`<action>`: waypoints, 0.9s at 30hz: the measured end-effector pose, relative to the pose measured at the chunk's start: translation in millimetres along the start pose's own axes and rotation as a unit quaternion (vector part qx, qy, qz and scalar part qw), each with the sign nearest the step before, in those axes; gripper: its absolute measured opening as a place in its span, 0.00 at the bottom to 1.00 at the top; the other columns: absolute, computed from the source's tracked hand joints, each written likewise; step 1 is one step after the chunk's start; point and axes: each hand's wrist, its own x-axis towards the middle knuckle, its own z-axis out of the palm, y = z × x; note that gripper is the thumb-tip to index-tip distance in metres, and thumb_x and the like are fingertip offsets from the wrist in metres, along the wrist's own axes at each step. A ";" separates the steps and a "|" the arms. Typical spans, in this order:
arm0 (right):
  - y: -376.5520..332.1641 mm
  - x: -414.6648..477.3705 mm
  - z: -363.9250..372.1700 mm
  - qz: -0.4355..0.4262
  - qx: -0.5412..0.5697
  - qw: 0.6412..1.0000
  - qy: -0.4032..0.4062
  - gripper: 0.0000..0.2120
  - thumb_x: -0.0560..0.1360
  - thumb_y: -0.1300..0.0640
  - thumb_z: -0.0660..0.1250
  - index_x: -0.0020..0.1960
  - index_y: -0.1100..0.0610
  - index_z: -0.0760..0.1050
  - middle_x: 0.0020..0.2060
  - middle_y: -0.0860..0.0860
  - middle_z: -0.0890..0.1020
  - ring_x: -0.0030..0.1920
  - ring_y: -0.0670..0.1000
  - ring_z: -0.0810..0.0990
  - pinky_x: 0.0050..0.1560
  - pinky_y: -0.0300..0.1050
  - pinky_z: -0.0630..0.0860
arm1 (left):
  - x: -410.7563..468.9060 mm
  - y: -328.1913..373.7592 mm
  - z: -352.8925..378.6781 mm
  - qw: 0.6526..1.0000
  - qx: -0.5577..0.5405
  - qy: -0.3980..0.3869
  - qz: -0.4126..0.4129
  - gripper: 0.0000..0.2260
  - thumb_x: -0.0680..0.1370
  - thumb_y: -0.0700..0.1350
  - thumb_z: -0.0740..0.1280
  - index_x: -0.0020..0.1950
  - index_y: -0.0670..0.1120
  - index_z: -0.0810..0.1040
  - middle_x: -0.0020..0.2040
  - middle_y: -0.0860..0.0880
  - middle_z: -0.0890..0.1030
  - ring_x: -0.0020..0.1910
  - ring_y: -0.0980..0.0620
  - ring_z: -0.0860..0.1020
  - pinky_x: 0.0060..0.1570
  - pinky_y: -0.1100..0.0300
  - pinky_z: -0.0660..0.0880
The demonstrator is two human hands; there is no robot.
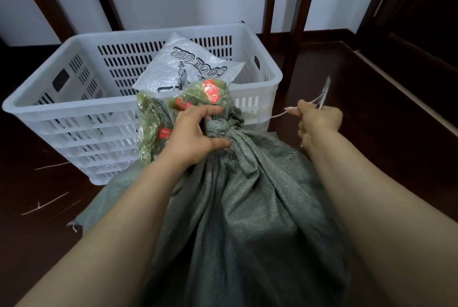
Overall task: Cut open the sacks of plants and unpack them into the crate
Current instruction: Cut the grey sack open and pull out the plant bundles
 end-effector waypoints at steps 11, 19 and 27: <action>-0.3 5.8 -11.9 0.015 -0.060 0.998 0.014 0.14 0.70 0.70 0.68 0.37 0.59 0.64 0.34 0.54 0.73 0.30 0.49 0.70 0.26 0.40 0.67 | -1.6 3.8 6.4 0.999 0.039 0.005 0.017 0.34 0.65 0.31 0.74 0.68 0.50 0.72 0.57 0.51 0.68 0.63 0.49 0.67 0.66 0.60 0.62; -0.6 -59.6 16.8 0.006 -0.253 0.919 -0.302 0.16 0.64 0.56 0.79 0.44 0.57 0.74 0.32 0.52 0.77 0.25 0.46 0.68 0.24 0.34 0.62 | -4.1 3.1 4.7 0.999 -0.025 0.044 -0.005 0.34 0.65 0.24 0.66 0.67 0.48 0.73 0.60 0.52 0.67 0.64 0.55 0.65 0.63 0.68 0.61; -7.0 -56.2 24.5 0.002 -0.083 0.972 -0.220 0.06 0.71 0.67 0.71 0.40 0.59 0.76 0.24 0.51 0.72 0.12 0.40 0.63 0.15 0.30 0.58 | -15.7 1.6 -10.5 0.959 0.169 0.222 -0.056 0.42 0.64 0.54 0.78 0.74 0.51 0.62 0.76 0.47 0.54 0.75 0.47 0.50 0.72 0.46 0.49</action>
